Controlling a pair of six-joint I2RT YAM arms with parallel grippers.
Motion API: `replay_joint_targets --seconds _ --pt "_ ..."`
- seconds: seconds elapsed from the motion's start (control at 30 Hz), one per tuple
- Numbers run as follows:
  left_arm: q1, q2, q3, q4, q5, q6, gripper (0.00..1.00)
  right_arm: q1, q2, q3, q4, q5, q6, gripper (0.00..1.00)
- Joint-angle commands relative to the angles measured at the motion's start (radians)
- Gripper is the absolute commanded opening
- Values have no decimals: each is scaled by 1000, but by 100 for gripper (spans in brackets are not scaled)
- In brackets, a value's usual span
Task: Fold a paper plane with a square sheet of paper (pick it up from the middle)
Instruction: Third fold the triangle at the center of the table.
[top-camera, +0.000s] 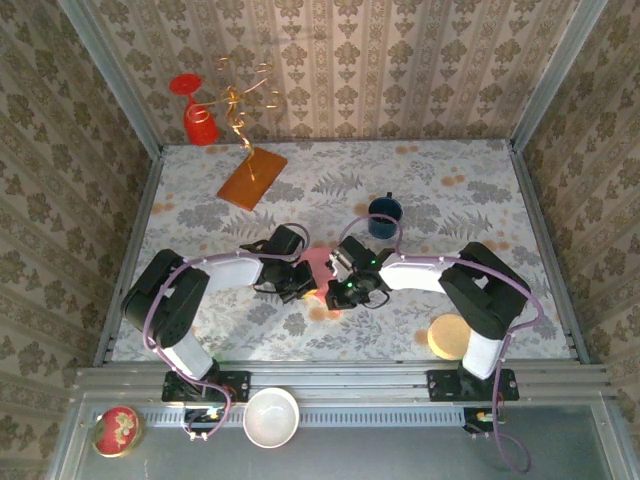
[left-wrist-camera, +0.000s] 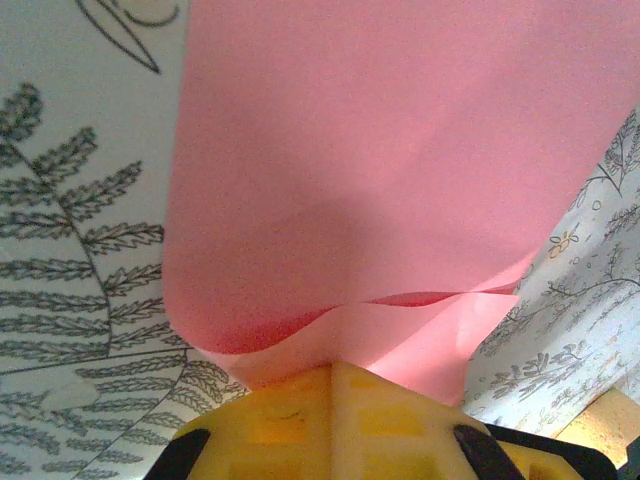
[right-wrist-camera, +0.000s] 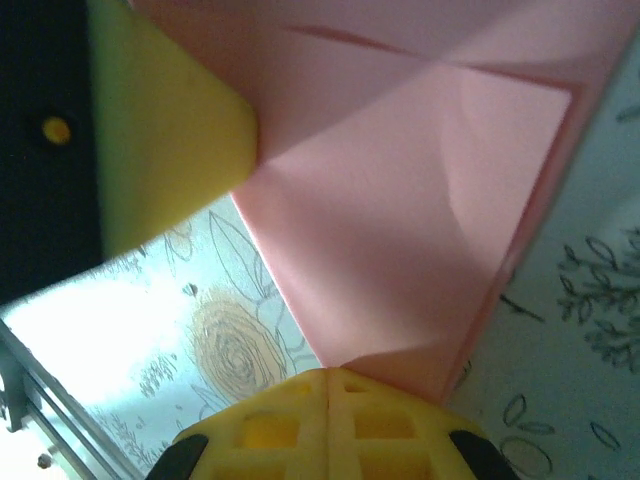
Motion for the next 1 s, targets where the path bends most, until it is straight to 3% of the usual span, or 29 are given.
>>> replay_joint_targets --seconds 0.0,0.23,0.43,0.97 --pt "11 68 -37 -93 -102 28 1 -4 -41 -55 -139 -16 -22 0" --pt "11 70 -27 -93 -96 34 1 -5 -128 -108 -167 -5 -25 2" --pt "9 69 -11 -92 -85 42 1 -4 -234 -95 -87 -8 -21 4" --pt "12 58 0 -53 -50 43 1 -2 3 55 -78 32 16 0"
